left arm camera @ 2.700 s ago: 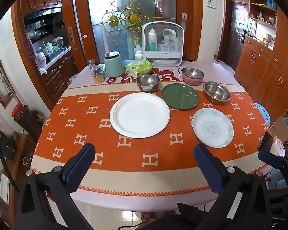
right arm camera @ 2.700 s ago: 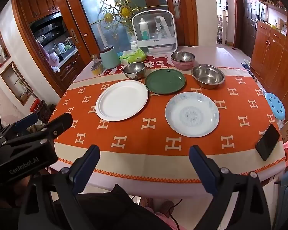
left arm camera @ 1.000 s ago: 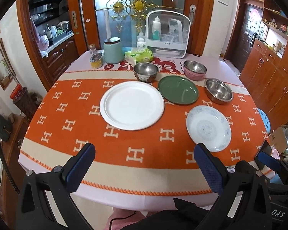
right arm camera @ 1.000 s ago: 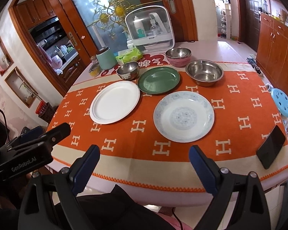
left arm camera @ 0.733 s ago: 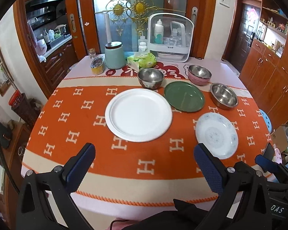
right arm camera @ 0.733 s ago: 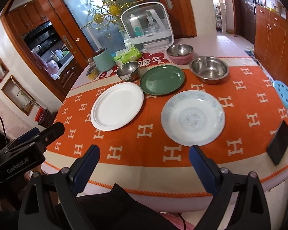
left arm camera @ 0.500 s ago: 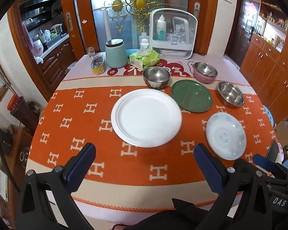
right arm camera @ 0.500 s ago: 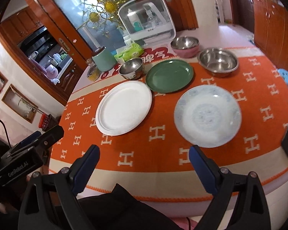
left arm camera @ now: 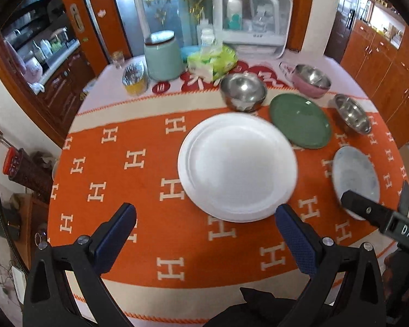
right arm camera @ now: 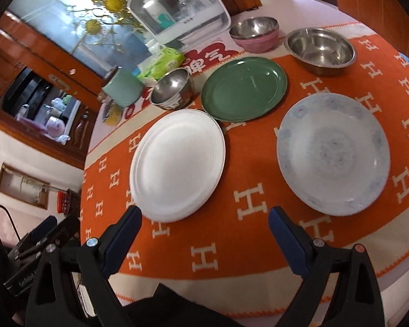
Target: Organize plates and bowls
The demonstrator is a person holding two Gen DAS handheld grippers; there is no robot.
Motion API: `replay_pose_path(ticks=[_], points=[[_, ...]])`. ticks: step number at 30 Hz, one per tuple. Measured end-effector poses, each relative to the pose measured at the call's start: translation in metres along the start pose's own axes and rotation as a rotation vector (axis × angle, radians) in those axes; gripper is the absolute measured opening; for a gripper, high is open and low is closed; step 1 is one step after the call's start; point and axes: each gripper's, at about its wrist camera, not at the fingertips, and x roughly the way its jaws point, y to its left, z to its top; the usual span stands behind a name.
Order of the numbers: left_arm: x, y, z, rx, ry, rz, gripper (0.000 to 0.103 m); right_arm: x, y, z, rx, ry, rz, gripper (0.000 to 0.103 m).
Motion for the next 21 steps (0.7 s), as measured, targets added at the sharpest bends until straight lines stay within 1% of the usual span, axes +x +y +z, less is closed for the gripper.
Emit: replay_pose_path(ticks=[6,10,13,16,18,21], points=[[0.052,0.033,0.023,-0.044,0.071,-0.054,0.102,0.038,0.005,0.019,0.04,0.022,-0.084,0.095],[0.085,0.046,0.037,-0.064,0.091,-0.093,0.101,0.06,0.004,0.029,0.042,0.031,-0.136,0.095],[0.111,0.05,0.046,-0.063,0.102,-0.118,0.101,0.076,0.003,0.035,0.038,0.042,-0.157,0.094],[0.135,0.052,0.052,-0.06,0.106,-0.131,0.101,0.09,0.004,0.04,0.02,0.051,-0.164,0.088],[0.15,0.054,0.054,-0.068,0.12,-0.149,0.1,0.1,0.005,0.043,0.008,0.057,-0.171,0.086],[0.17,0.056,0.056,-0.069,0.154,-0.161,0.093,0.111,0.005,0.046,0.0,0.07,-0.174,0.077]])
